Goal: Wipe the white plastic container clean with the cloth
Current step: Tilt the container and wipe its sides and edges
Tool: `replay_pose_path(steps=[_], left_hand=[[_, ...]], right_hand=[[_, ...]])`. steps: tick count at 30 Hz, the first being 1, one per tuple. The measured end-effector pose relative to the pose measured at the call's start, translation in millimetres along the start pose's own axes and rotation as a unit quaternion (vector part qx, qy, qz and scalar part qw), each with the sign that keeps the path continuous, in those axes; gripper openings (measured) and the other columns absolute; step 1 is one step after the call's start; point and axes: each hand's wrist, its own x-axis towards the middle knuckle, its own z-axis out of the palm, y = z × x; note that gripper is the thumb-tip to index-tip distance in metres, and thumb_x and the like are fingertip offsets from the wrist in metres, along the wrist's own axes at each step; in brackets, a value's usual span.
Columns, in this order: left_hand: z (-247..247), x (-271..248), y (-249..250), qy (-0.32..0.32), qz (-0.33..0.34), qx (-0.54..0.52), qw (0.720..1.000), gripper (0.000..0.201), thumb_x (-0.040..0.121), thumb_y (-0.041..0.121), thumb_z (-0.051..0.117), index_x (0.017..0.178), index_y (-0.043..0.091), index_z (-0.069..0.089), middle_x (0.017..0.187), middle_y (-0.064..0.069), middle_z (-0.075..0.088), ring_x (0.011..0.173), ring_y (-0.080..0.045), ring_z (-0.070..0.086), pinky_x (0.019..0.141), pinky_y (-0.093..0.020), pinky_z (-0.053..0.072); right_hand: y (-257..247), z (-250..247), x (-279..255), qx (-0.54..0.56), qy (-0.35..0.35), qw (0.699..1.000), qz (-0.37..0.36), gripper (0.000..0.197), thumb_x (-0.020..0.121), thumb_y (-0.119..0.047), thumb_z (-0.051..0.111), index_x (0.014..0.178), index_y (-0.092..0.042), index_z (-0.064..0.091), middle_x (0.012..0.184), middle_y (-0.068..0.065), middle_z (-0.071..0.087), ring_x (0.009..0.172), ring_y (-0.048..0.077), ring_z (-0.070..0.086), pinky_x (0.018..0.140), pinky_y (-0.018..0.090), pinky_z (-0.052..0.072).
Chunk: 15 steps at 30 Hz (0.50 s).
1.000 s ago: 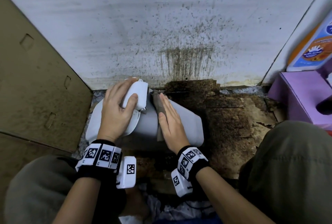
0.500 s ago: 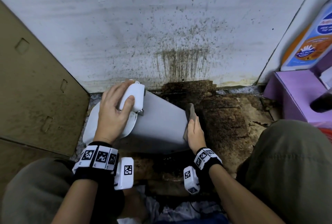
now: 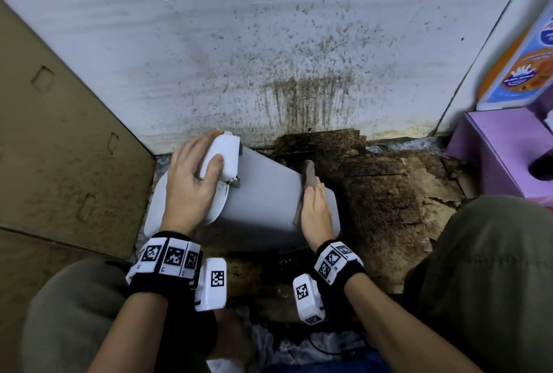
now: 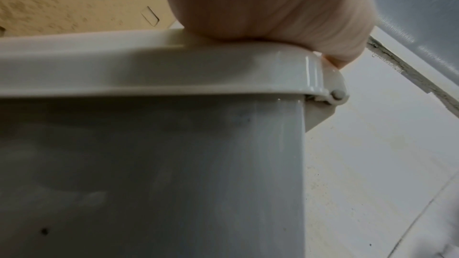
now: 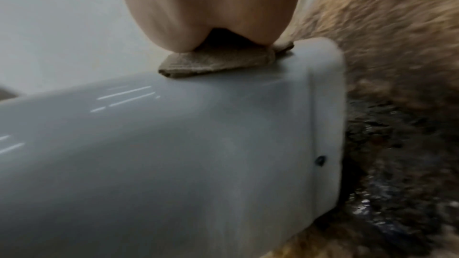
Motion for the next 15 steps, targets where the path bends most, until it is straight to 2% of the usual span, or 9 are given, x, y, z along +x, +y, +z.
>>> replay_pose_path(steps=[4, 8, 12, 15], left_hand=[[2, 0, 1, 0.003, 0.004, 0.004, 1.000, 0.048, 0.097, 0.037, 0.044, 0.137, 0.016, 0.061, 0.136, 0.006, 0.059, 0.128, -0.017, 0.048, 0.108, -0.015, 0.029], [3, -1, 1, 0.000, -0.003, 0.005, 1.000, 0.049, 0.097, 0.038, 0.044, 0.138, 0.016, 0.061, 0.138, 0.001, 0.060, 0.131, -0.019, 0.048, 0.110, -0.020, 0.031], [2, -2, 2, -0.004, -0.004, 0.000, 1.000, 0.049, 0.098, 0.038, 0.044, 0.139, 0.017, 0.060, 0.139, 0.002, 0.059, 0.132, -0.019, 0.047, 0.111, -0.021, 0.031], [0, -1, 1, -0.005, -0.003, -0.006, 1.000, 0.048, 0.098, 0.037, 0.045, 0.139, 0.017, 0.060, 0.139, 0.003, 0.059, 0.132, -0.019, 0.047, 0.111, -0.022, 0.032]], right_hand=[[-34, 25, -16, 0.022, -0.019, 0.997, -0.078, 0.050, 0.110, -0.033, 0.024, 0.160, -0.027, 0.020, 0.168, -0.008, 0.017, 0.153, 0.002, 0.010, 0.121, 0.016, 0.002], [-69, 43, -36, 0.024, -0.053, 0.983, -0.173, 0.051, 0.109, -0.032, 0.026, 0.159, -0.021, 0.024, 0.168, -0.006, 0.018, 0.154, 0.003, 0.008, 0.125, 0.022, 0.005], [-65, 45, -40, -0.045, -0.047, 0.966, -0.251, 0.058, 0.105, -0.040, 0.022, 0.159, -0.018, 0.022, 0.168, -0.003, 0.019, 0.155, 0.006, 0.009, 0.124, 0.024, 0.008], [-50, 38, -27, -0.042, -0.045, 0.965, -0.253, 0.055, 0.106, -0.033, 0.026, 0.158, -0.016, 0.029, 0.165, -0.006, 0.025, 0.153, 0.004, 0.016, 0.124, 0.024, 0.014]])
